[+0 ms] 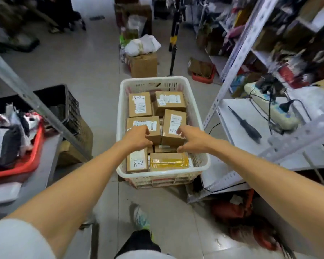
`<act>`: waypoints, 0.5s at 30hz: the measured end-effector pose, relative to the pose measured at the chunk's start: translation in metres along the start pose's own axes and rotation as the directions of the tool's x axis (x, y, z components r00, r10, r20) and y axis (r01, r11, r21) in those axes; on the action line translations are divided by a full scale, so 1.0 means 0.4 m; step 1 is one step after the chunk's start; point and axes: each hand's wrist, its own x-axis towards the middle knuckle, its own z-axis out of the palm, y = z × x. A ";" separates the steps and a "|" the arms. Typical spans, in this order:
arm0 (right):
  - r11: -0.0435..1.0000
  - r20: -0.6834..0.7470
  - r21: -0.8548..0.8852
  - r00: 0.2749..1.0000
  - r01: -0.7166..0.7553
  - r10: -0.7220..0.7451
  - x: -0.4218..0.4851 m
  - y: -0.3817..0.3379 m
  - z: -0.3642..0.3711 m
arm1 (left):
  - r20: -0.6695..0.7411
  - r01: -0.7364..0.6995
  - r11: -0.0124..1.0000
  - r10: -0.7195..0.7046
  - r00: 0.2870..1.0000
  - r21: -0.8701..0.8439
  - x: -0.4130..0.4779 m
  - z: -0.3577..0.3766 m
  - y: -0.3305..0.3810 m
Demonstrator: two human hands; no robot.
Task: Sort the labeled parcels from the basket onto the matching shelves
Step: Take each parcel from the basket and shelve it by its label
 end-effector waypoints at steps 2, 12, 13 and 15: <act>1.000 0.019 -0.006 1.000 -0.020 0.020 0.065 0.003 -0.004 | 0.028 0.016 1.000 -0.016 0.999 0.000 0.046 -0.004 -0.037; 0.996 0.216 -0.060 0.974 -0.059 0.071 0.298 0.119 0.174 | 0.223 0.105 0.994 -0.093 0.970 -0.042 0.201 0.151 -0.150; 0.996 0.249 -0.079 0.966 -0.048 0.066 0.319 0.141 0.209 | 0.237 0.128 0.990 -0.111 0.965 -0.057 0.213 0.182 -0.160; 0.993 0.313 -0.111 0.948 -0.028 0.061 0.362 0.185 0.282 | 0.260 0.165 0.983 -0.137 0.956 -0.086 0.237 0.242 -0.181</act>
